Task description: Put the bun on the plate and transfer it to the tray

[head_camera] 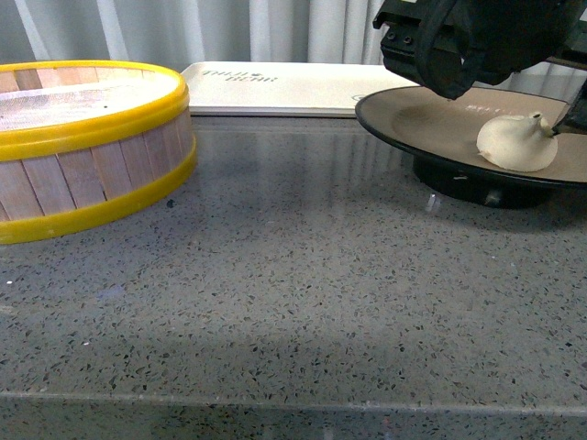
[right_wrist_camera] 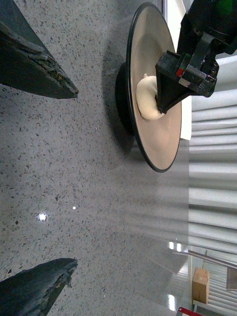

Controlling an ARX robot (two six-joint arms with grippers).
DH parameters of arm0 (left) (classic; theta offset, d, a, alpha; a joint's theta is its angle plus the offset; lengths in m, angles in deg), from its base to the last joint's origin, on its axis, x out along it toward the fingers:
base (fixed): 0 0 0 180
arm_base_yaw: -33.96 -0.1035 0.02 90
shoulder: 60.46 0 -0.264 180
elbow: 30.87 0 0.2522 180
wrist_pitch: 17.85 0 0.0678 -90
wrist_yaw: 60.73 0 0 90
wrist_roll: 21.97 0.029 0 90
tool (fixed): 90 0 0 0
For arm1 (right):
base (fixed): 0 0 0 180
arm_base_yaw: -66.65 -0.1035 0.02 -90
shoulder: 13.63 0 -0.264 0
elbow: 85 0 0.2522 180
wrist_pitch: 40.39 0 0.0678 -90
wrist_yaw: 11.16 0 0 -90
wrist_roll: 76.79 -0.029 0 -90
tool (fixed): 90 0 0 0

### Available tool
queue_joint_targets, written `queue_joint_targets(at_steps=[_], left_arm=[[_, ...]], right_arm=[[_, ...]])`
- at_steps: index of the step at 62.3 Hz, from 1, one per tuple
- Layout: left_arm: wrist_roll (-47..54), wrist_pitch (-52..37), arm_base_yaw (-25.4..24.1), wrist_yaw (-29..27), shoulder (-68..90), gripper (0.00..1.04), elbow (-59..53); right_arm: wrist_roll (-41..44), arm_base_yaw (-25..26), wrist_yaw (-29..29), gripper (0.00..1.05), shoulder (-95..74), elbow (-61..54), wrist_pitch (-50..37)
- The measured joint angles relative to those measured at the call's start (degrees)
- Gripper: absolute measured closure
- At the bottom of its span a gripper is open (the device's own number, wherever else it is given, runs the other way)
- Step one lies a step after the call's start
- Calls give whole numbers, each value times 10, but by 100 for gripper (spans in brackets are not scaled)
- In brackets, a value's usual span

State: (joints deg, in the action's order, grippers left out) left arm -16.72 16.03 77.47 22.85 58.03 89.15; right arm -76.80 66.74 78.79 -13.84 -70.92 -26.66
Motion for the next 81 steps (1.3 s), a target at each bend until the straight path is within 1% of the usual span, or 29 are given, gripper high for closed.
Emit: queue_joint_targets(at_steps=[3,4,9,25,31,40,44,47,48,50,51,56,58,65,67,68,70,72,75,81], left_arm=[[0,0,0,0,-3,5,0],[0,0,0,0,-5,5,0],[0,0,0,2,-10,7,0],[-17,-5,-7,12,-38,7,0],[-27,-32,-15,16,-64,7,-17],[-37,-119,-42,2,-163,7,-114],[-39,-157,-63,-3,-225,7,-174],[-39,-186,-89,-2,-291,7,-236],[-40,-195,-106,-2,-330,7,-272],[-40,-199,-125,3,-369,7,-308],[-41,-202,-143,7,-401,7,-338],[-40,-202,-186,27,-467,7,-400],[-39,-200,-210,38,-499,7,-431],[-34,-197,-266,65,-557,7,-488],[-36,-208,-276,47,-570,9,-505],[-38,-230,-284,18,-580,12,-522],[-41,-266,-296,-14,-595,18,-550],[-43,-297,-311,-23,-610,23,-581],[-44,-328,-334,-18,-634,30,-624],[-47,-364,-388,27,-688,46,-715]], right_arm=[[0,0,0,8,0,0,0],[0,0,0,8,0,0,0],[0,0,0,8,0,0,0],[0,0,0,8,0,0,0],[0,0,0,8,0,0,0],[0,0,0,8,0,0,0],[0,0,0,8,0,0,0],[0,0,0,8,0,0,0],[0,0,0,8,0,0,0],[0,0,0,8,0,0,0],[0,0,0,8,0,0,0],[0,0,0,8,0,0,0],[0,0,0,8,0,0,0],[0,0,0,8,0,0,0],[0,0,0,8,0,0,0],[0,0,0,8,0,0,0],[0,0,0,8,0,0,0],[0,0,0,8,0,0,0],[0,0,0,8,0,0,0],[0,0,0,8,0,0,0]])
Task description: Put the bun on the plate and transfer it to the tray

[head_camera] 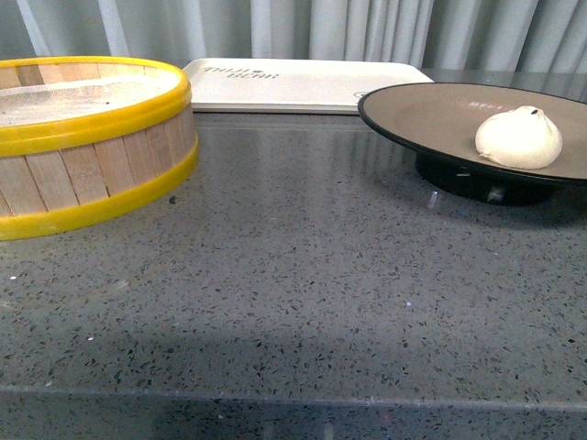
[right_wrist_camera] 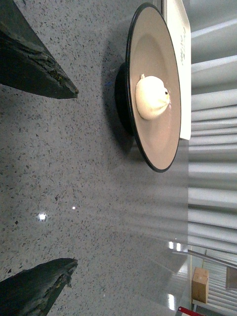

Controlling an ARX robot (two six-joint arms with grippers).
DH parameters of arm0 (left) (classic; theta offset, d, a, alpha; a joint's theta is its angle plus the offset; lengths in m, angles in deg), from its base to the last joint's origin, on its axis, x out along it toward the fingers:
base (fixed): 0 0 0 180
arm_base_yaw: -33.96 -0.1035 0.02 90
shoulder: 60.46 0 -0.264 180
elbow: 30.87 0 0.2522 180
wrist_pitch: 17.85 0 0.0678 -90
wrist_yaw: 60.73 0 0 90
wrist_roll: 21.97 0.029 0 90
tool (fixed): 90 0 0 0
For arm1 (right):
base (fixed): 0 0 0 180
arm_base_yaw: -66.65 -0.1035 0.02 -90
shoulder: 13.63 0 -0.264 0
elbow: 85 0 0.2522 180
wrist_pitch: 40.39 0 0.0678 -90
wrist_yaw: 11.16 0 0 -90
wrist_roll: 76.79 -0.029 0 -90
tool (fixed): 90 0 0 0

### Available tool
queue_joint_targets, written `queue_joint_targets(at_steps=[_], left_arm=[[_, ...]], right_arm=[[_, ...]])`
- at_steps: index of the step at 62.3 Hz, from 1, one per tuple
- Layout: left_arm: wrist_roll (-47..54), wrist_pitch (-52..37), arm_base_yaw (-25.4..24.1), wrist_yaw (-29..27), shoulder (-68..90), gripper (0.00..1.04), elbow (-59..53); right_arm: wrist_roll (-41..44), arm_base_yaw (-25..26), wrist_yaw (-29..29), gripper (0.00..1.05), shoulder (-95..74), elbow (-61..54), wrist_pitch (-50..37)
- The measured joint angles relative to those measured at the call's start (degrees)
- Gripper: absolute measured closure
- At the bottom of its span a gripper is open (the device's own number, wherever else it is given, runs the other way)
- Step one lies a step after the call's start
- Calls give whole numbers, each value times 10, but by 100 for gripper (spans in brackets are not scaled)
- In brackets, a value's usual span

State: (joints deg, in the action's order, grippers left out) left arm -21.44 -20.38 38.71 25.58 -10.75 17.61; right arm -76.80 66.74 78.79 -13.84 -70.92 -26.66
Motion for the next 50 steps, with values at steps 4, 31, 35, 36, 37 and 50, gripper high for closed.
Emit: queue_joint_targets(at_steps=[4,31,35,36,37,50], left_arm=[[-3,-17,-36,25,-31,59,-57],[-7,-64,-47,37,-143,101,-225],[-7,-64,-47,37,-160,101,-243],[-7,-64,-47,37,-165,101,-247],[-7,-64,-47,37,-169,101,-251],[-7,-56,-47,37,-212,101,-282]], right_arm=[[0,0,0,8,0,0,0],[0,0,0,8,0,0,0],[0,0,0,8,0,0,0],[0,0,0,8,0,0,0],[0,0,0,8,0,0,0],[0,0,0,8,0,0,0]])
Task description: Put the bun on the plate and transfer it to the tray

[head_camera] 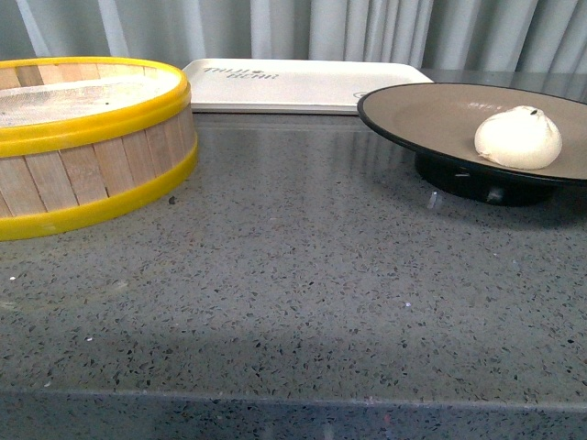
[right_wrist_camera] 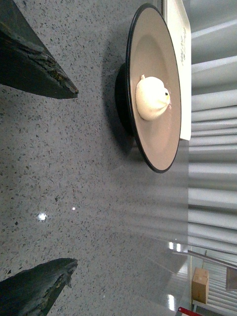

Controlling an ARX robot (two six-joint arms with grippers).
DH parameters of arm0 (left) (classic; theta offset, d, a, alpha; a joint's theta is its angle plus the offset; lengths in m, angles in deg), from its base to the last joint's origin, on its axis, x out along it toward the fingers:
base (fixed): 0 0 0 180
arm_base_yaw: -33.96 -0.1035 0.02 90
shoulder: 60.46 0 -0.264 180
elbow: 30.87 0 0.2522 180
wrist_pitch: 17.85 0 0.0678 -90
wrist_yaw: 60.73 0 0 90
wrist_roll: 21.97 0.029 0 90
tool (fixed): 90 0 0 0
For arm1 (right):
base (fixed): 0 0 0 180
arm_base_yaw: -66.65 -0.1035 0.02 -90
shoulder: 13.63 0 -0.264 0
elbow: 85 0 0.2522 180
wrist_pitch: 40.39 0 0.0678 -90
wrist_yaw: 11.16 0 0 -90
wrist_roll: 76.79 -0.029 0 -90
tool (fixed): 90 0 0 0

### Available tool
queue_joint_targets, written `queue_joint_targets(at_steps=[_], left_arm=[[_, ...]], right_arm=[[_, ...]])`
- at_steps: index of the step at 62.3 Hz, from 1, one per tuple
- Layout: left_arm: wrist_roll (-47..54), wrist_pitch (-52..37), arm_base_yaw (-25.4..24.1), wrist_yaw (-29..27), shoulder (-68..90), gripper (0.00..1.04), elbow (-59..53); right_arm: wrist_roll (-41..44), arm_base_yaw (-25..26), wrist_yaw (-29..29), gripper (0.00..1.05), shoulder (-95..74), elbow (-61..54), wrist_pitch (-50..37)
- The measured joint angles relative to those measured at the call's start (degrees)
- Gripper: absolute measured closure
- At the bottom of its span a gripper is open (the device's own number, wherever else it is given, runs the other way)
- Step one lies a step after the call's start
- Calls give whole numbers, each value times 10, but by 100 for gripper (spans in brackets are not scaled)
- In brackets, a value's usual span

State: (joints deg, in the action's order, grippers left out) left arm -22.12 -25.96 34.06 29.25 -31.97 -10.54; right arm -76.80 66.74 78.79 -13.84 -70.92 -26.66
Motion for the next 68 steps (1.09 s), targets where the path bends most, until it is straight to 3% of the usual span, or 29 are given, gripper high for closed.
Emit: queue_joint_targets(at_steps=[68], left_arm=[[0,112,0,0,-181,101,-51]], right_arm=[[0,0,0,8,0,0,0]])
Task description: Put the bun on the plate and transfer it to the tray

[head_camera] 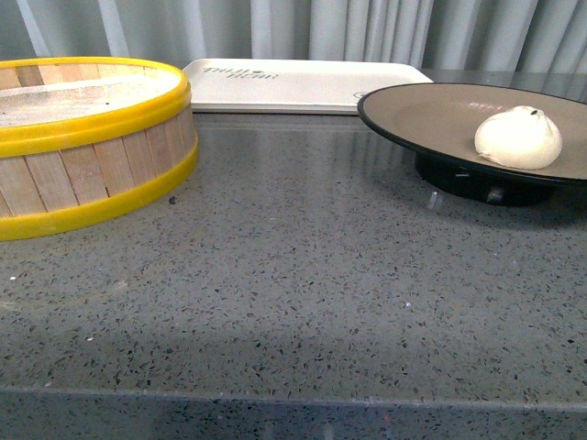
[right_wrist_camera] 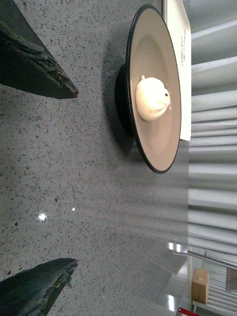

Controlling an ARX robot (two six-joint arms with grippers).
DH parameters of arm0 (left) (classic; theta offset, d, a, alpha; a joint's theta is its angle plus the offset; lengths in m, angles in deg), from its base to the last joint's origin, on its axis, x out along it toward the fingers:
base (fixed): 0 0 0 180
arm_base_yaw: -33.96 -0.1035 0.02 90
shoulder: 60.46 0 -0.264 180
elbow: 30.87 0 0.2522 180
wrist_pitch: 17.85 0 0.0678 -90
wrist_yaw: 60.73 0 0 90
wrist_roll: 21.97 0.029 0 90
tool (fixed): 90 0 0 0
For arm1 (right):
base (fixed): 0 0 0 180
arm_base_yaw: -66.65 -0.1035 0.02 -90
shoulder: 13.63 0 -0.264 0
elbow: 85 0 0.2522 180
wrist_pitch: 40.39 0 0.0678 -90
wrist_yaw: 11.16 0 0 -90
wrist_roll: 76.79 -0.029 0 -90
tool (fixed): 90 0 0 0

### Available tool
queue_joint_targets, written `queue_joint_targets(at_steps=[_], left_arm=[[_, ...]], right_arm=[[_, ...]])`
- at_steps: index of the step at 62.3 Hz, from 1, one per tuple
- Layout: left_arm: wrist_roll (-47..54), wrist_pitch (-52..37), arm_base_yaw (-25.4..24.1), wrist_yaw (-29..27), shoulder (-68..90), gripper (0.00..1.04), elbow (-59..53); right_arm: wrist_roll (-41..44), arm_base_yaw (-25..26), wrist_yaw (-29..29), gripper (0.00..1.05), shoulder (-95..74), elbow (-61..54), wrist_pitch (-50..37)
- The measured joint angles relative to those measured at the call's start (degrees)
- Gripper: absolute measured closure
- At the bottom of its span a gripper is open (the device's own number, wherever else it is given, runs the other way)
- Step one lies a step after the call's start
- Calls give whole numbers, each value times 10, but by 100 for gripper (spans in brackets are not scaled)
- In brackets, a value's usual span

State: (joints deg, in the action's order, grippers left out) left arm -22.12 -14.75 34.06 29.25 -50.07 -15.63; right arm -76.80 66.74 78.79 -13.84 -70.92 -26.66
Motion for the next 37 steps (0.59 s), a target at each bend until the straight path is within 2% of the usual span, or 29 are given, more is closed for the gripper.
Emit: queue_joint_targets(at_steps=[5,9,24,37], left_arm=[[0,30,0,0,-27,101,0],[0,97,0,0,-76,101,0],[0,106,0,0,-102,100,0],[0,106,0,0,-102,68,0]], right_arm=[[0,0,0,8,0,0,0],[0,0,0,8,0,0,0],[0,0,0,8,0,0,0],[0,0,0,8,0,0,0]])
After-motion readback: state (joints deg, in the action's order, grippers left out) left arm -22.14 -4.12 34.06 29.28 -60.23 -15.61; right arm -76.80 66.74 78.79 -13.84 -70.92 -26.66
